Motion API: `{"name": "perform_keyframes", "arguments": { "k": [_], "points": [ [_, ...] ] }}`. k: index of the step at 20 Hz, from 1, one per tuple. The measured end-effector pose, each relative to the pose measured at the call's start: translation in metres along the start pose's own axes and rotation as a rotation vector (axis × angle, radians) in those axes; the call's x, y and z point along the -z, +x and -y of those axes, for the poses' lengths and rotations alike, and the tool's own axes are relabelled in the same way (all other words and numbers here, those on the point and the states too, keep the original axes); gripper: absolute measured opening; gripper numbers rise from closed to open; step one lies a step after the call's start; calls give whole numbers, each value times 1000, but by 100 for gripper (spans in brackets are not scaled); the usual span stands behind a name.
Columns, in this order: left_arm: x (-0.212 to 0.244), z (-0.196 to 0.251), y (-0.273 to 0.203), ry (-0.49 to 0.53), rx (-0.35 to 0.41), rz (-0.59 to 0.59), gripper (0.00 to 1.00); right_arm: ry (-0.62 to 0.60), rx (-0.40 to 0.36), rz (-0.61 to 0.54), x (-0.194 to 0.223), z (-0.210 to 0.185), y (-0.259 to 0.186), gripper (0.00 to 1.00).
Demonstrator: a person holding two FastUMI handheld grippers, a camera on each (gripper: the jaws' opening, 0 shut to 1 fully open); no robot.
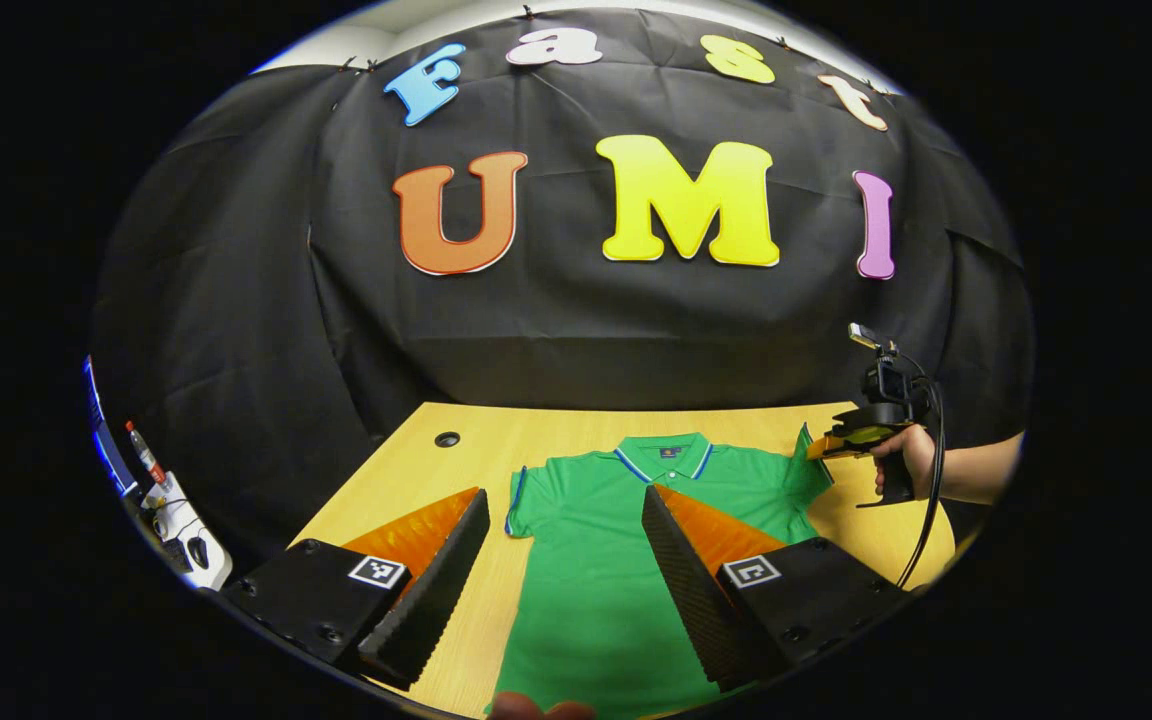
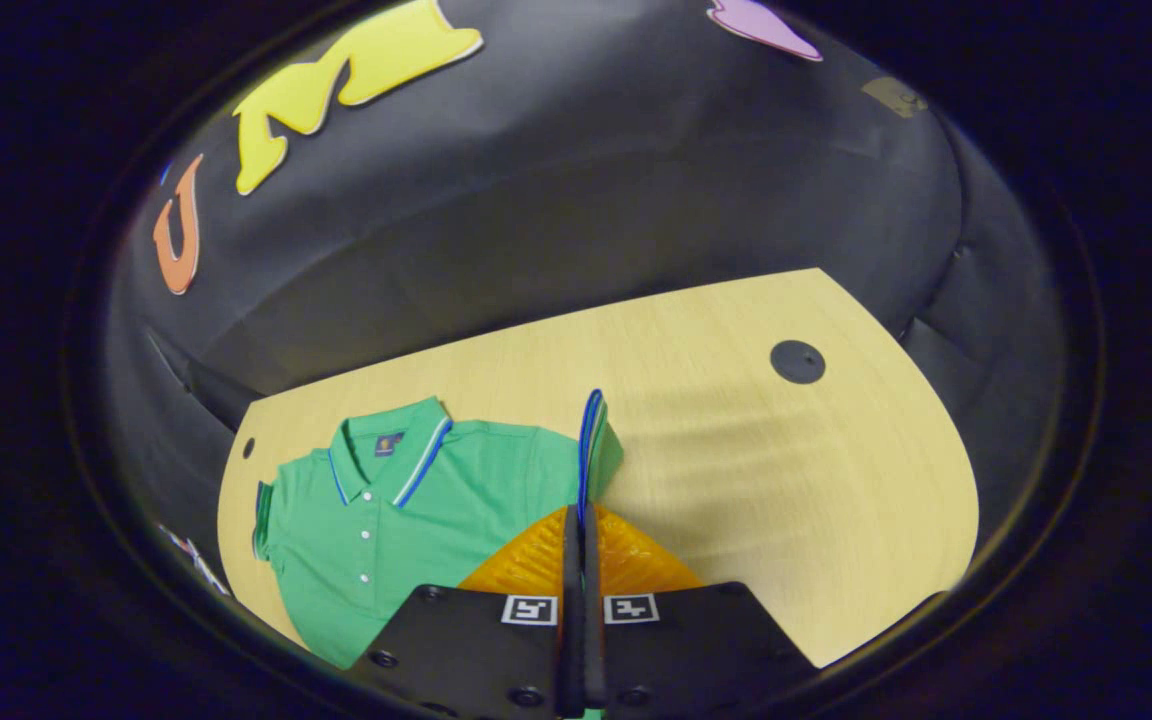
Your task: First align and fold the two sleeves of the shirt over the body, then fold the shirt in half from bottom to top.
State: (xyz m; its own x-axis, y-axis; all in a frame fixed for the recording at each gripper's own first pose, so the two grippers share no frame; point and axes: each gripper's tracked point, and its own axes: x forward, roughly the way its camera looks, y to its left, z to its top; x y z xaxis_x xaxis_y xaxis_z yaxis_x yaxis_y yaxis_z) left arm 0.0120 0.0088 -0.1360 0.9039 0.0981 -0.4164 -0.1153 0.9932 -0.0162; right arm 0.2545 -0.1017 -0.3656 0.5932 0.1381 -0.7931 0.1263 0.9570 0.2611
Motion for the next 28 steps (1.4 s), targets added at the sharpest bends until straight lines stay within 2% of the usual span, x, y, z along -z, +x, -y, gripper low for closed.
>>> {"name": "perform_keyframes", "arguments": {
  "k": [10, 11, 14, 16, 17, 18, 19, 23, 24, 25, 26, 27, 28],
  "points": [
    [11, -65, -25, -35, -118, -19, 99, -72, -83, -74, 28, -105, 25, 3],
    [11, -70, -26, -39, -126, -20, 99, -69, -107, -68, 27, -113, 22, 10],
    [11, -80, -27, -46, -136, -15, 99, -75, -134, -26, 18, -127, 11, 42],
    [10, -80, -27, -60, -126, -14, 99, -104, -109, 0, 11, -121, -1, 76],
    [9, -79, -27, -66, -115, -10, 99, -106, -94, 18, 8, -117, -9, 87],
    [8, -77, -26, -67, -105, -4, 99, -105, -96, 36, 6, -117, -20, 87],
    [6, -76, -24, -68, -90, 0, 99, -116, -85, 56, 4, -113, -30, 92],
    [8, -70, -10, -77, -3, -14, 99, -199, -62, 158, 7, -103, -92, 94],
    [8, -68, -5, -83, 32, -15, 99, -221, -69, 175, 13, -104, -111, 87],
    [9, -67, 3, -81, 65, -30, 99, -244, -82, 190, 18, -106, -131, 87],
    [10, -69, 11, -73, 81, -39, 99, -269, -95, 204, 24, -106, -151, 94],
    [8, -73, 19, -66, 93, -41, 99, -284, -105, 215, 30, -104, -170, 87],
    [7, -75, 31, -64, 103, -43, 99, -287, -120, 220, 39, -106, -188, 90]
  ]
}}
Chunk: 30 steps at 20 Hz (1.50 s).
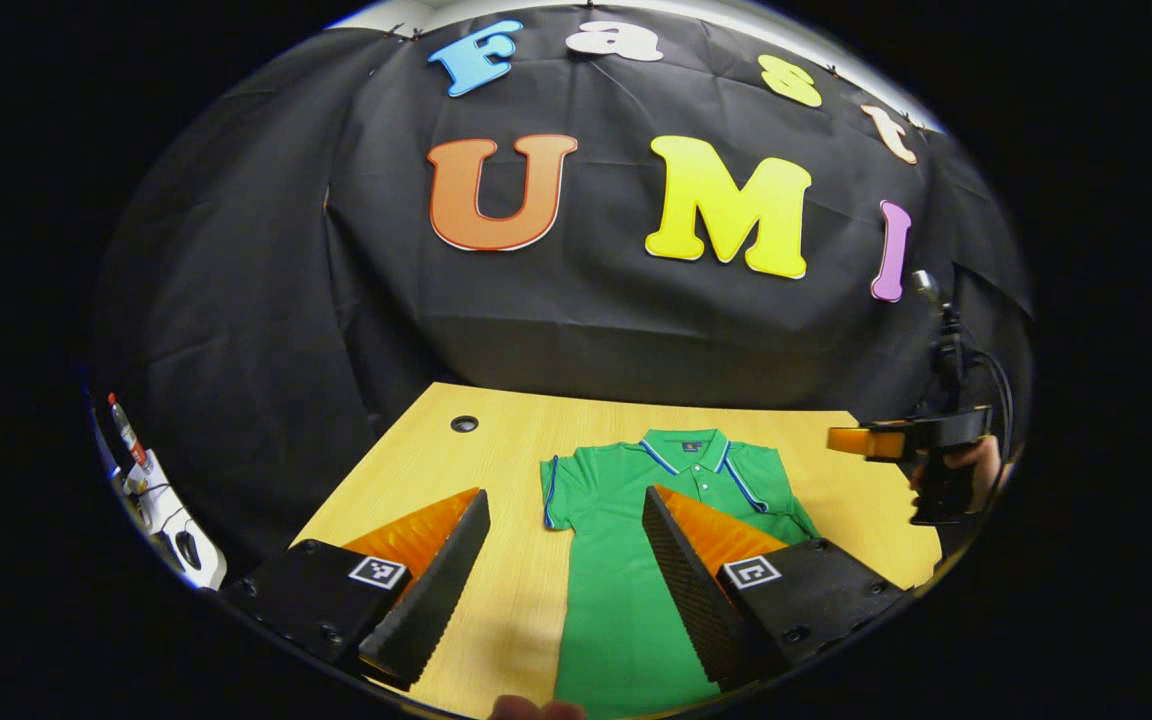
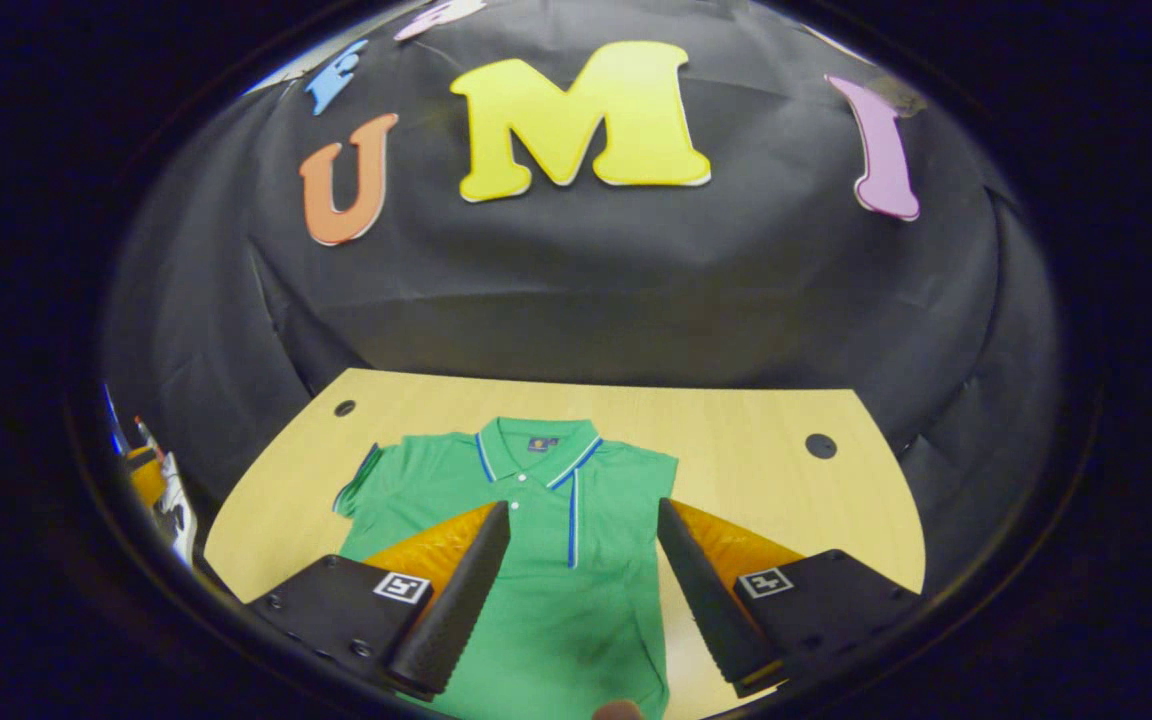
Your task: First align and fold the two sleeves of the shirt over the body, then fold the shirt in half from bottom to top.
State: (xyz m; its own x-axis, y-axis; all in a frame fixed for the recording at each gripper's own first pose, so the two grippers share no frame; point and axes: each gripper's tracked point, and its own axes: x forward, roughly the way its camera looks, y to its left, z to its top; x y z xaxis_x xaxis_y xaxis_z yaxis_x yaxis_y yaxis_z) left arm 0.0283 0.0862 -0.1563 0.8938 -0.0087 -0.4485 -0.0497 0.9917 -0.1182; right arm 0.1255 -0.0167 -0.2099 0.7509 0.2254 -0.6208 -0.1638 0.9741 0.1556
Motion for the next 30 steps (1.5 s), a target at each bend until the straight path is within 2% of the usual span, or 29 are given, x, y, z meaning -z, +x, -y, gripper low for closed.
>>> {"name": "perform_keyframes", "arguments": {
  "k": [1, 2, 3, 6, 12, 14, 15, 16, 21, 25, 26, 28, 30],
  "points": [
    [-1, -2, 10, -1, 10, -2, 99, 0, 2, 10, 3, 0, -18, 97],
    [0, -2, 20, -9, 28, -9, 99, -1, 9, 19, 6, 2, -36, 94],
    [2, -2, 31, -19, 43, -23, 99, -1, 18, 26, 10, 4, -51, 97],
    [8, -4, 62, -49, 67, -60, 99, -17, 36, 41, 21, 11, -91, 94],
    [44, -10, 123, -103, 87, -214, 99, 8, 118, 30, 48, 36, -132, 97],
    [62, -15, 149, -103, 81, -264, 99, 16, 135, 16, 56, 44, -140, 97],
    [70, -20, 163, -91, 65, -271, 98, 28, 149, 12, 59, 51, -145, 94],
    [76, -23, 177, -76, 64, -277, 99, 39, 167, 9, 61, 60, -150, 97],
    [100, -30, 226, -15, 76, -324, 98, 72, 235, -18, 78, 85, -166, 97],
    [130, -29, 249, -15, 90, -411, 97, 117, 233, -32, 86, 85, -164, 97],
    [136, -29, 253, -10, 89, -430, 97, 119, 228, -37, 89, 83, -162, 94],
    [140, -28, 260, -3, 88, -441, 95, 125, 220, -49, 93, 80, -160, 94],
    [144, -33, 264, 2, 64, -457, 90, 137, 208, -56, 96, 77, -157, 97]
  ]
}}
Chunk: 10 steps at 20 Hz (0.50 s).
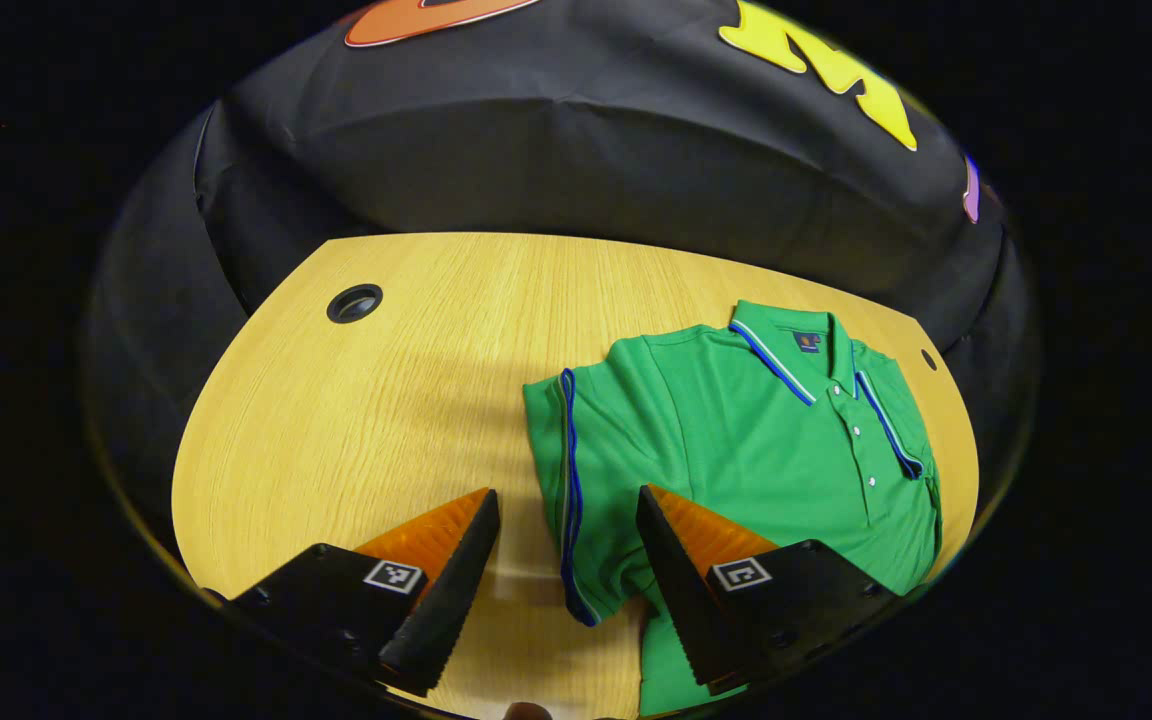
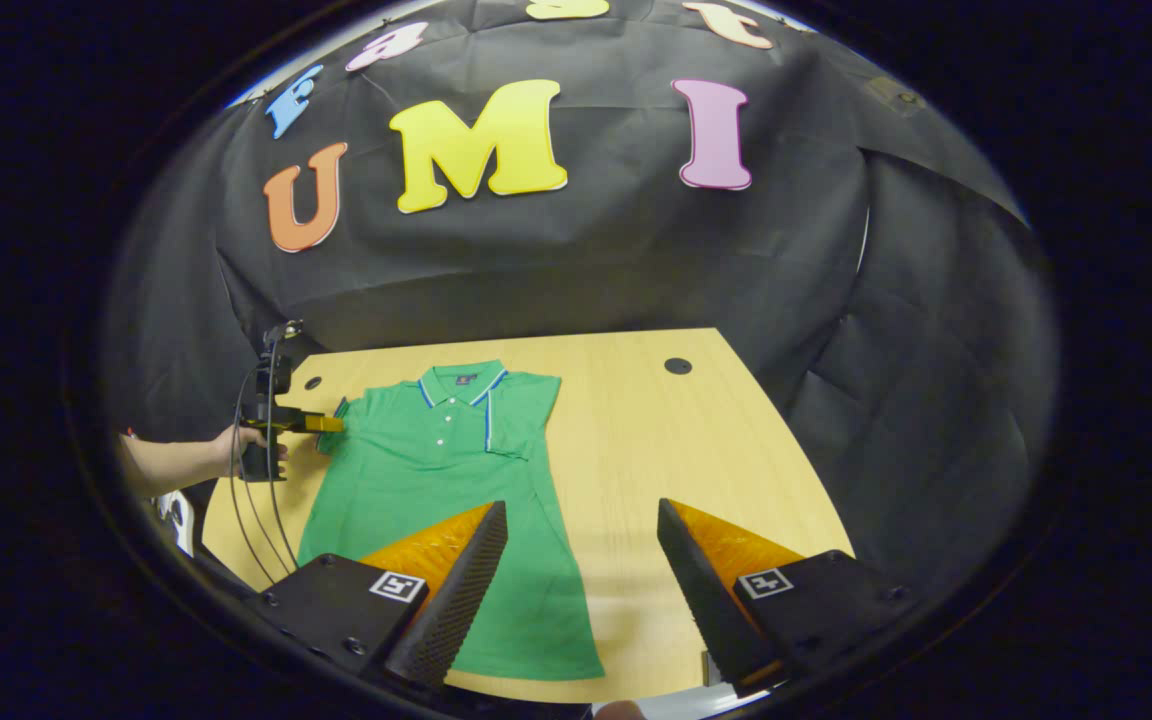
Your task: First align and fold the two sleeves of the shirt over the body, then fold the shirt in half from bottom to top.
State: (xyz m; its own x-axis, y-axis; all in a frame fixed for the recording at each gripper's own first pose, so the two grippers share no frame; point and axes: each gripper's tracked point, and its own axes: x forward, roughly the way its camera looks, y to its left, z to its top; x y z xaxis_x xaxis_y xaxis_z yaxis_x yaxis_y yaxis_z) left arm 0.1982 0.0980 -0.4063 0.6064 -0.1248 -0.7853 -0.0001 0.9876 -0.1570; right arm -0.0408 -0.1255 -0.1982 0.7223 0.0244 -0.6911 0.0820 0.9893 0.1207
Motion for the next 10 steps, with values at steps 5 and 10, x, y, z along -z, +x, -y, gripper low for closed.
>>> {"name": "perform_keyframes", "arguments": {
  "k": [5, 10],
  "points": [
    [-4, -10, 5, 28, -38, -6, 52, 2, -9, -9, -2, -2, 8, 94],
    [-8, -15, 3, -36, -27, -17, 11, 26, -11, -1, -1, -3, 14, 94]
  ]
}}
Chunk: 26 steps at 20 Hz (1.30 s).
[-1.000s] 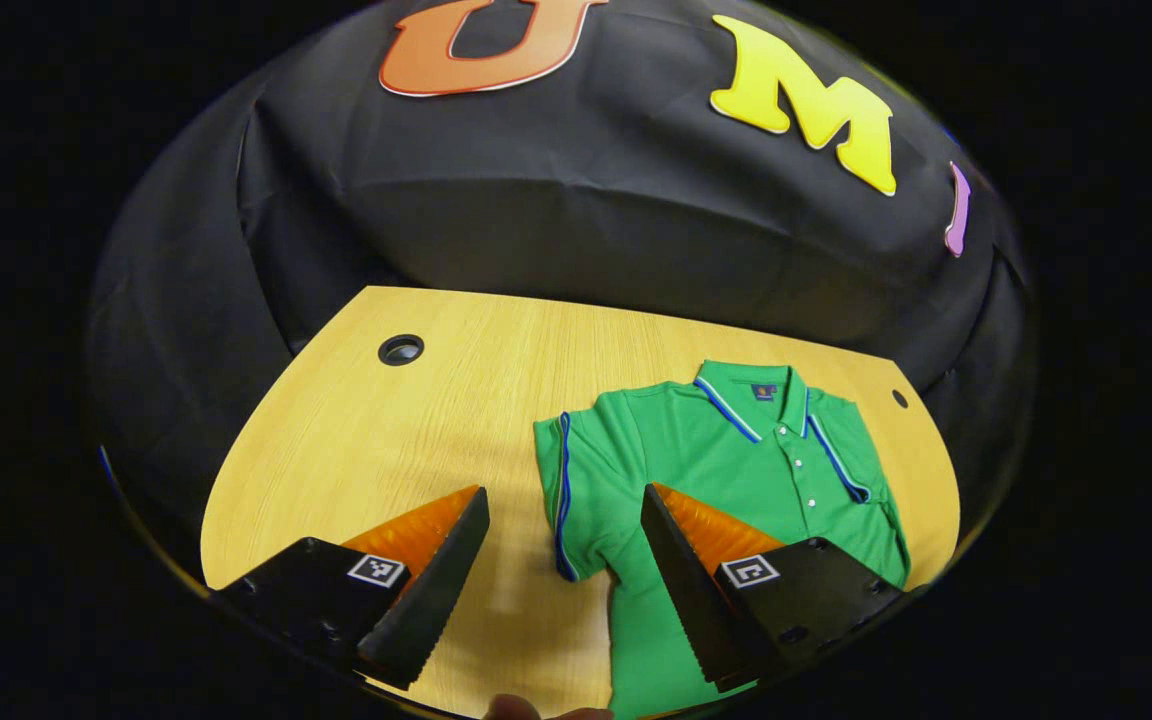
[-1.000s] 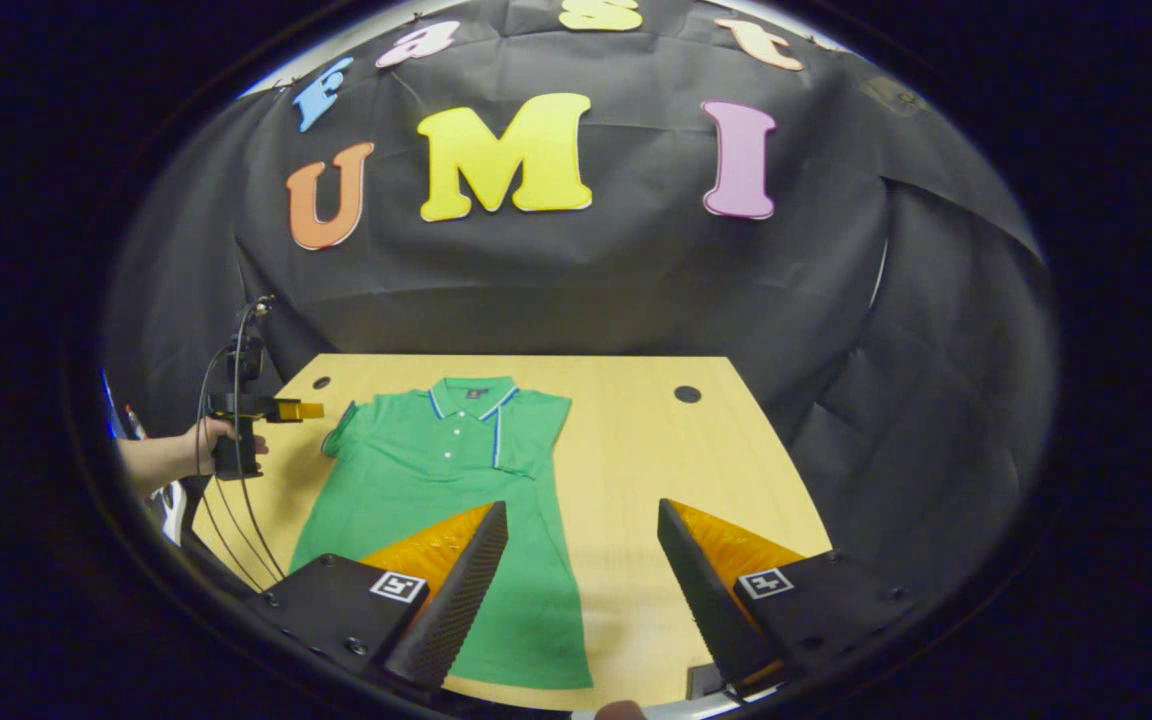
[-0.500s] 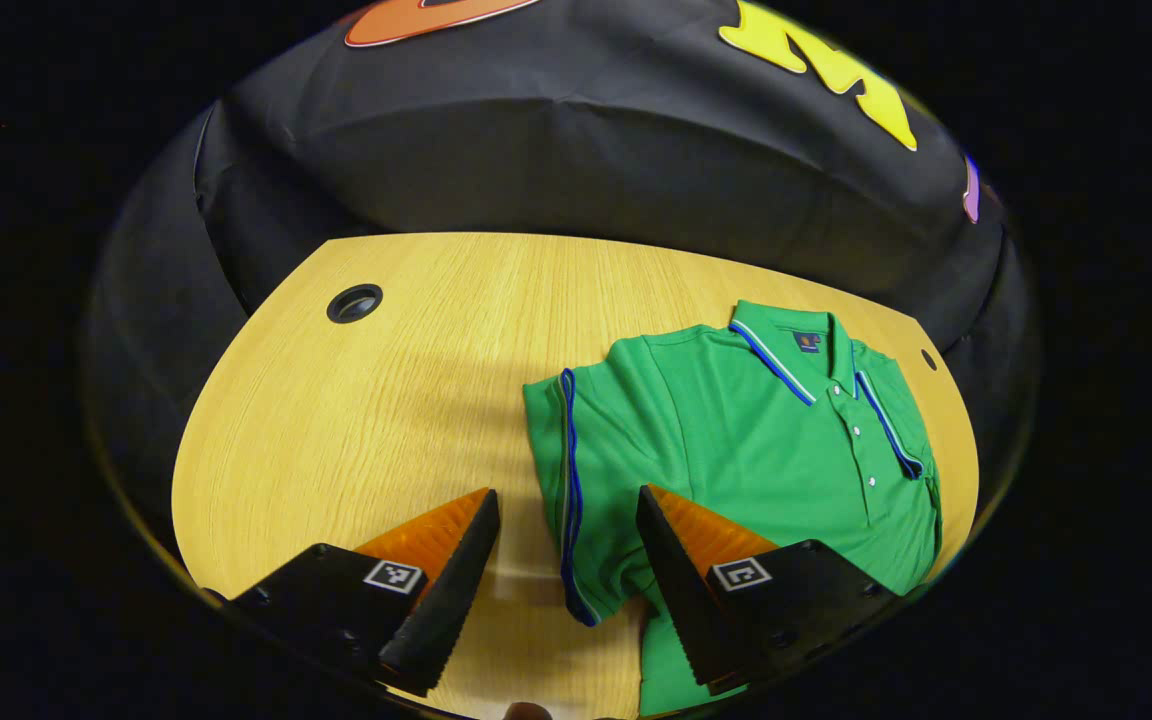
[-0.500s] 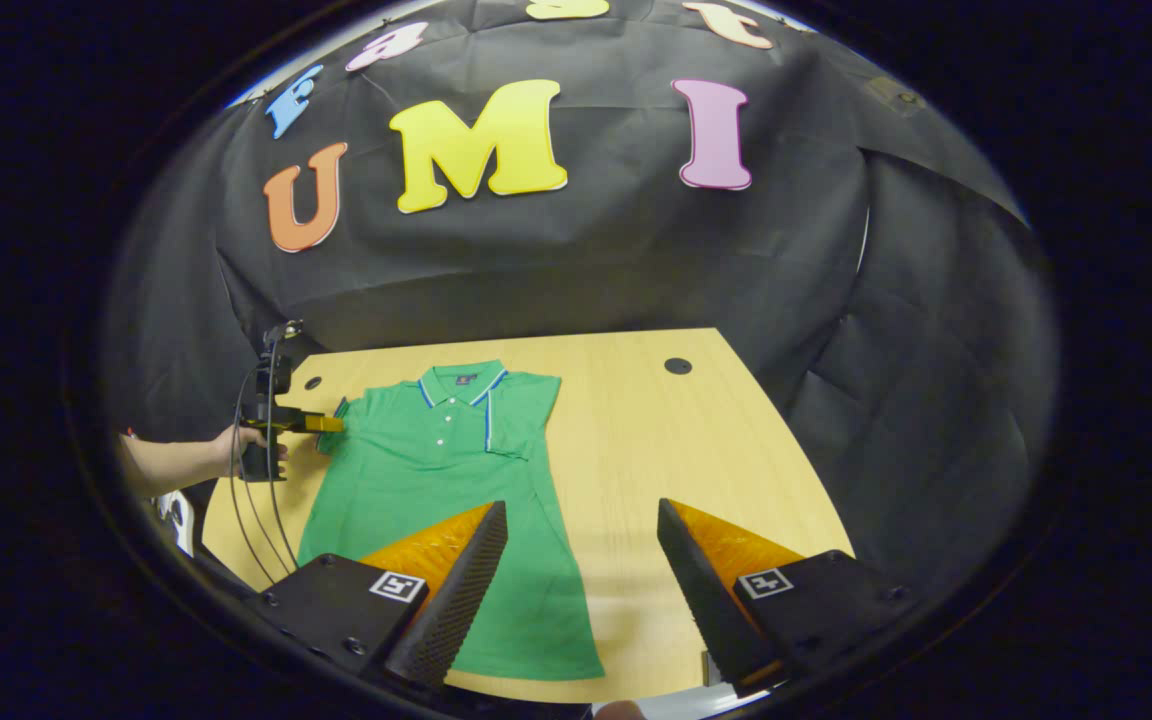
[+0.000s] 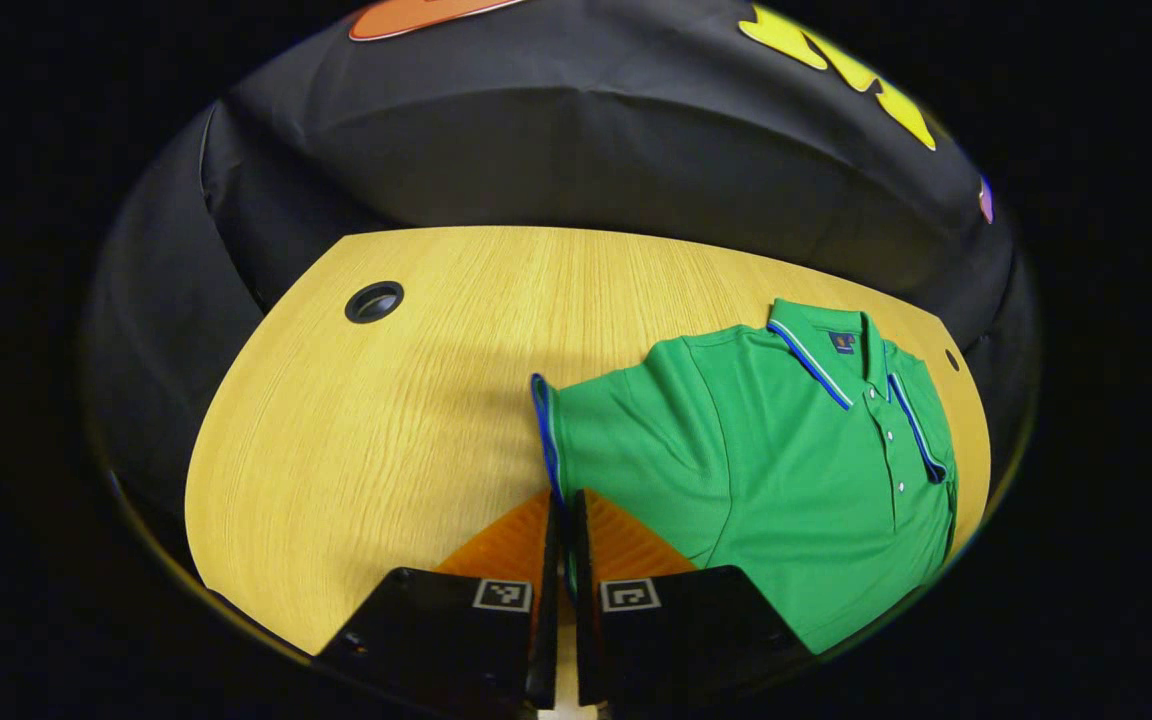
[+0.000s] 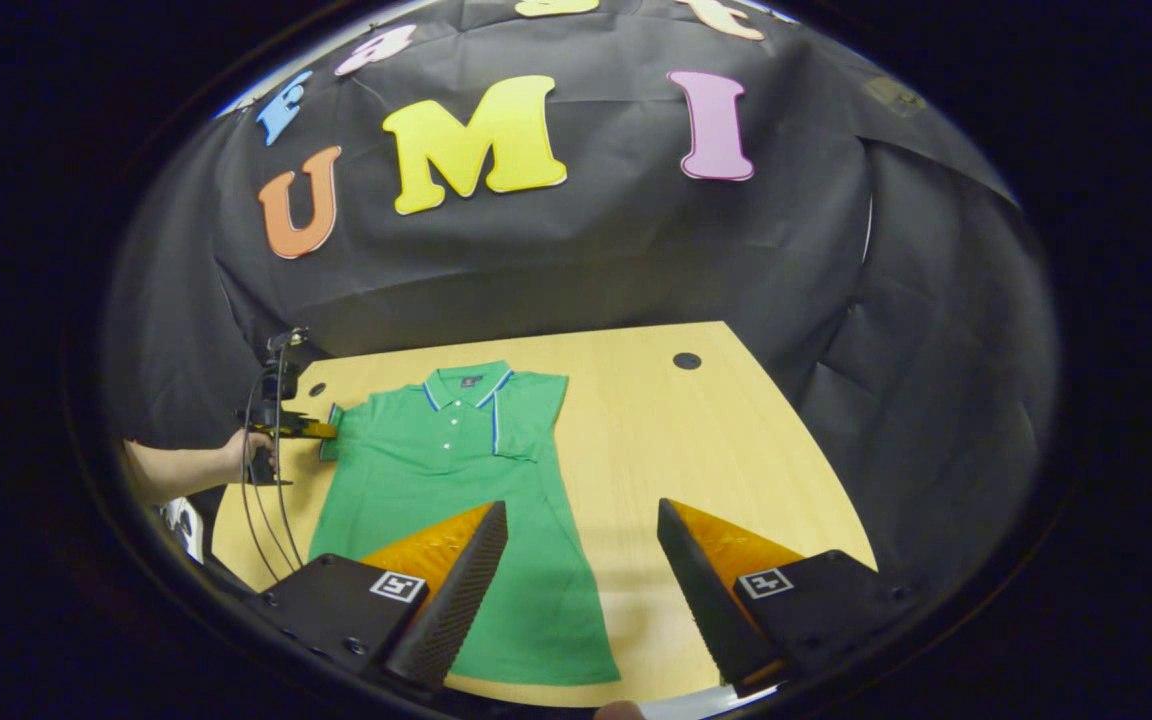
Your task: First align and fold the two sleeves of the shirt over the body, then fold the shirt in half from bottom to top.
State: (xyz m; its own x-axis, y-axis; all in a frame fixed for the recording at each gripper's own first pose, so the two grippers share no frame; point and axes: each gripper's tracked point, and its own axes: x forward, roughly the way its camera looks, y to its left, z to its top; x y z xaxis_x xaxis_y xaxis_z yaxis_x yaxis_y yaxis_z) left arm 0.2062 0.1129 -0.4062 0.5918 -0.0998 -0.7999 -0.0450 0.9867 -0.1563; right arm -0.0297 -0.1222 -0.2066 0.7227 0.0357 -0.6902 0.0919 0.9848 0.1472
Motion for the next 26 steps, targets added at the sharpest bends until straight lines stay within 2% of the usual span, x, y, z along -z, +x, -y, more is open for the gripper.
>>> {"name": "perform_keyframes", "arguments": {
  "k": [1, 2, 5, 8, 11, 12, 13, 14, 15, 18, 19, 24, 25, 26],
  "points": [
    [-3, 3, -3, -17, 11, 1, 6, 0, 10, 1, 0, 2, 1, 94],
    [-8, 6, -6, -26, 21, 9, 5, -7, 34, 3, 2, 8, 3, 97],
    [-30, 24, -21, -58, 54, 44, 4, -9, 59, 17, 2, 10, 2, 94],
    [-46, 42, -31, -58, 40, 61, 4, 8, 61, 35, 2, 15, -3, 94],
    [-56, 84, -43, -46, 100, 63, 4, 33, 56, 36, 5, 21, -11, 94],
    [-58, 101, -45, -40, 125, 68, 4, 35, 67, 42, 6, 26, -12, 97],
    [-61, 116, -48, -22, 138, 73, 4, 42, 71, 48, 4, 28, -16, 93],
    [-64, 131, -48, 0, 150, 80, 4, 50, 76, 57, 3, 30, -21, 97],
    [-67, 146, -49, 15, 164, 86, 4, 51, 80, 66, 3, 33, -25, 93],
    [-73, 196, -53, 12, 248, 128, 4, 61, 74, 63, 7, 37, -30, 94],
    [-72, 208, -52, 12, 279, 133, 11, 68, 74, 65, 7, 38, -32, 94],
    [-67, 215, -82, 70, 271, 176, 100, 61, 56, 59, 10, 33, -28, 97],
    [-65, 210, -91, 85, 260, 187, 100, 53, 45, 60, 8, 29, -26, 94],
    [-62, 204, -101, 99, 247, 198, 100, 42, 32, 59, 8, 24, -25, 97]
  ]
}}
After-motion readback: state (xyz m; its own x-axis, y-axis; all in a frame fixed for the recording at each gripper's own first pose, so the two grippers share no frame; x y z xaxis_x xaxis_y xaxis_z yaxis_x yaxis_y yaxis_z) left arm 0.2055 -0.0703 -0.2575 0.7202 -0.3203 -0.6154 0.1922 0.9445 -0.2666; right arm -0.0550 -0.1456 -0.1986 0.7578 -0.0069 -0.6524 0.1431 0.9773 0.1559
